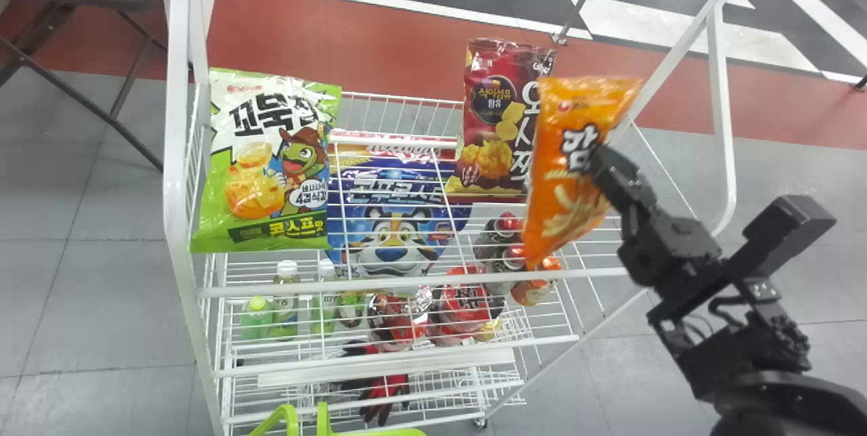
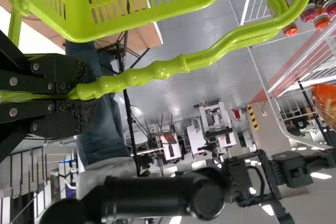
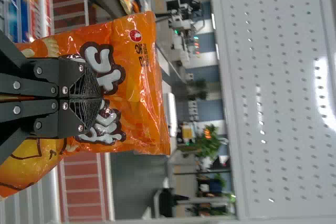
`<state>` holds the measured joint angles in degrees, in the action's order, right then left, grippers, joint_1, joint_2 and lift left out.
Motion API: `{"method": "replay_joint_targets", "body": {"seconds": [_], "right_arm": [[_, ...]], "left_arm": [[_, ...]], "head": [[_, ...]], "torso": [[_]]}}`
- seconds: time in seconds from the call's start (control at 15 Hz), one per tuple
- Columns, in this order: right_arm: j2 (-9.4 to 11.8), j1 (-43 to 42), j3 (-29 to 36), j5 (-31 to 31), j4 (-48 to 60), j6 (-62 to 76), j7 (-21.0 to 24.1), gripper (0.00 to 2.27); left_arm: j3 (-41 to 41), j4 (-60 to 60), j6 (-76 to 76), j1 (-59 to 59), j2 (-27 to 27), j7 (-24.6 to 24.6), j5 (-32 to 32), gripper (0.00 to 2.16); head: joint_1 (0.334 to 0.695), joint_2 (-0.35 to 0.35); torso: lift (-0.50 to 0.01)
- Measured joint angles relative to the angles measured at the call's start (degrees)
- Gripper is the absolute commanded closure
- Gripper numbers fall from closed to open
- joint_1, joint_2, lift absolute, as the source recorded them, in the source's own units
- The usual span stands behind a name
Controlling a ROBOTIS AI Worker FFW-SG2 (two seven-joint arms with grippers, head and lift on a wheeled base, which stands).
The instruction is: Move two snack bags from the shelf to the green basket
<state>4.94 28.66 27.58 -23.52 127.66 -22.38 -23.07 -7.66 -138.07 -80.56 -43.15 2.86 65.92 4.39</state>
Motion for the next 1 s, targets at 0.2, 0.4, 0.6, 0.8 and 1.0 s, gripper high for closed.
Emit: {"method": "replay_joint_targets", "body": {"seconds": [0.2,0.4,0.6,0.8,1.0], "right_arm": [[-0.77,4.23,-0.64,-2.42,6.80,-15.24,-0.94,2.25],[-0.76,7.70,0.00,-5.46,11.79,-26.49,-3.13,2.25],[-0.65,10.89,1.70,-9.65,14.73,-35.27,-3.85,2.25],[-0.40,12.88,1.29,-12.58,15.67,-46.04,-4.67,2.25],[-0.23,14.27,-1.25,-13.73,16.69,-56.27,-4.86,2.25]], "left_arm": [[-0.34,-0.08,0.35,-0.01,-0.15,-0.14,0.00,2.12],[-0.39,-0.19,1.06,0.14,-0.32,-0.54,0.00,2.12],[-1.14,-0.28,1.30,0.46,-0.44,-1.33,-0.12,2.12],[-1.87,-0.28,1.64,0.69,-0.56,-1.83,-0.43,2.12],[-2.06,-0.25,1.67,1.08,-0.65,-1.97,-0.52,2.12]], "head": [[0.695,-0.350],[0.695,-0.350],[0.695,-0.350],[0.695,-0.350],[0.695,-0.350]], "torso": [[-0.013],[-0.013],[-0.013],[-0.013],[-0.013]]}}
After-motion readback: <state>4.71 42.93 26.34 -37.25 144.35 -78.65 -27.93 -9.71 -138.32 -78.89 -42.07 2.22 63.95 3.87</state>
